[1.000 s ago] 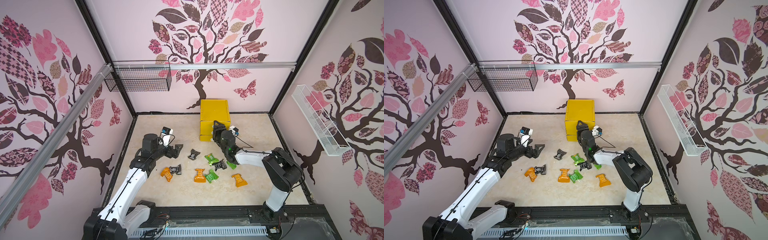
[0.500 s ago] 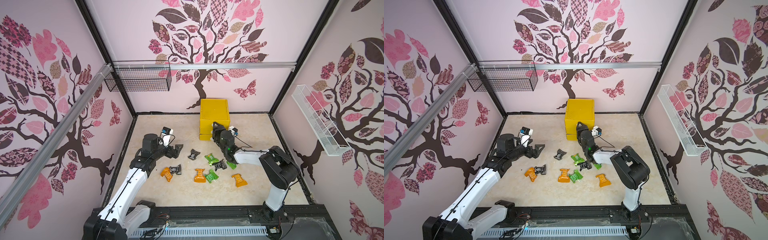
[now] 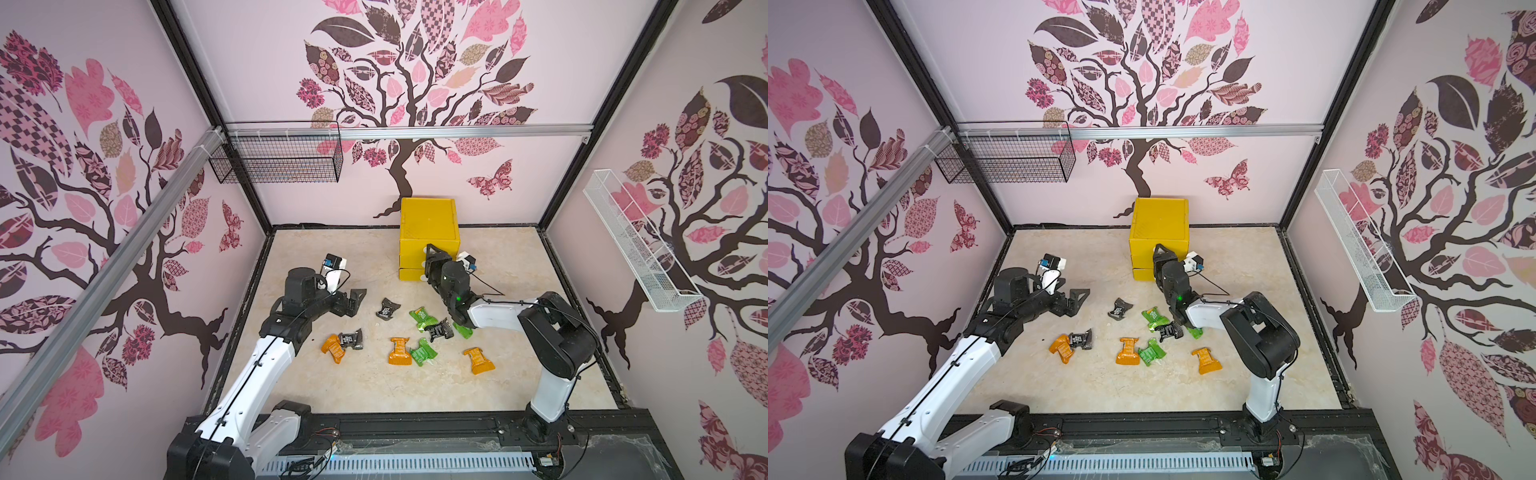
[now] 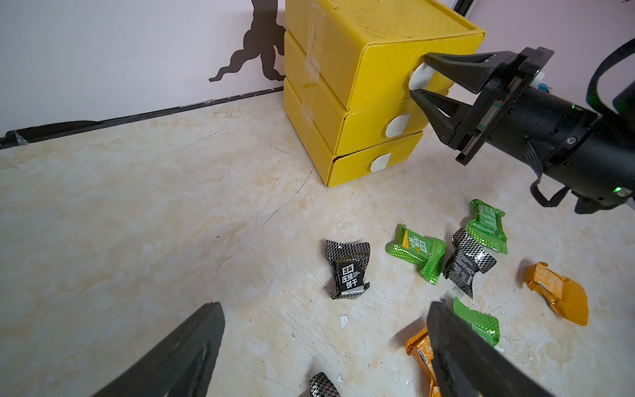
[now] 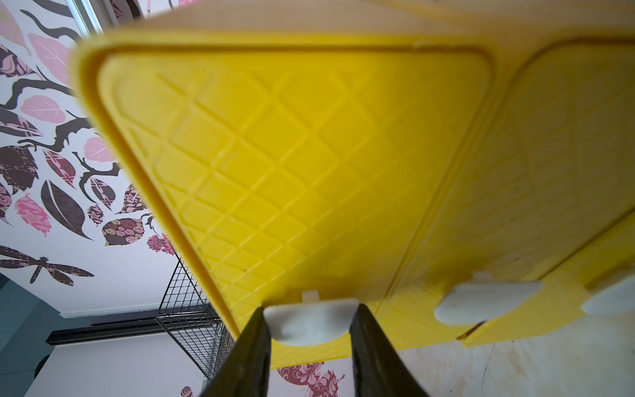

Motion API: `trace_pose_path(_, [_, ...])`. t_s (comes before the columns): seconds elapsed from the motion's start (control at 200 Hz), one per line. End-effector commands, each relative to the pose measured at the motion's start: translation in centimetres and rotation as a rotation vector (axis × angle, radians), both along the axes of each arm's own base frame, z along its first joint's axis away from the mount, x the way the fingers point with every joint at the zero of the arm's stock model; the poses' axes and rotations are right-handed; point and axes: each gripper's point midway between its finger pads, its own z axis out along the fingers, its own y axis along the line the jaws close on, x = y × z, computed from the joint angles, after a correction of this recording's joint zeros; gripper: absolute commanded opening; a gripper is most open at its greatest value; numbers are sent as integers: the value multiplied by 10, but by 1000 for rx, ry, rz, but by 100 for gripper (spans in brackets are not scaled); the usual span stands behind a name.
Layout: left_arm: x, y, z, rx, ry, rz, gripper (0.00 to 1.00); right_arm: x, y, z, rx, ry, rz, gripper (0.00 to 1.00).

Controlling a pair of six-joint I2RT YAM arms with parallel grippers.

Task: Place the cookies into the drawer by color
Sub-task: Open the drawer in the storage box.

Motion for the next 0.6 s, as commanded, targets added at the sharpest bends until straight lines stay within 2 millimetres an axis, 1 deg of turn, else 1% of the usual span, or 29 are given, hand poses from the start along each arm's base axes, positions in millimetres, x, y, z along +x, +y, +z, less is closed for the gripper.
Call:
trace_pose_path(0.0, [-2,-1,0,3,-15,-6,97,-6,-6,-22,-44,61,-4,38])
trace_pose_path(0.255, [-2,-1,0,2,-18,-7,97,-17,-6,-23,-45,59,4,37])
trace_pose_path(0.595, [-4,-3,0,1,-17,-13,97,-41,-5,-20,-51,62,18,37])
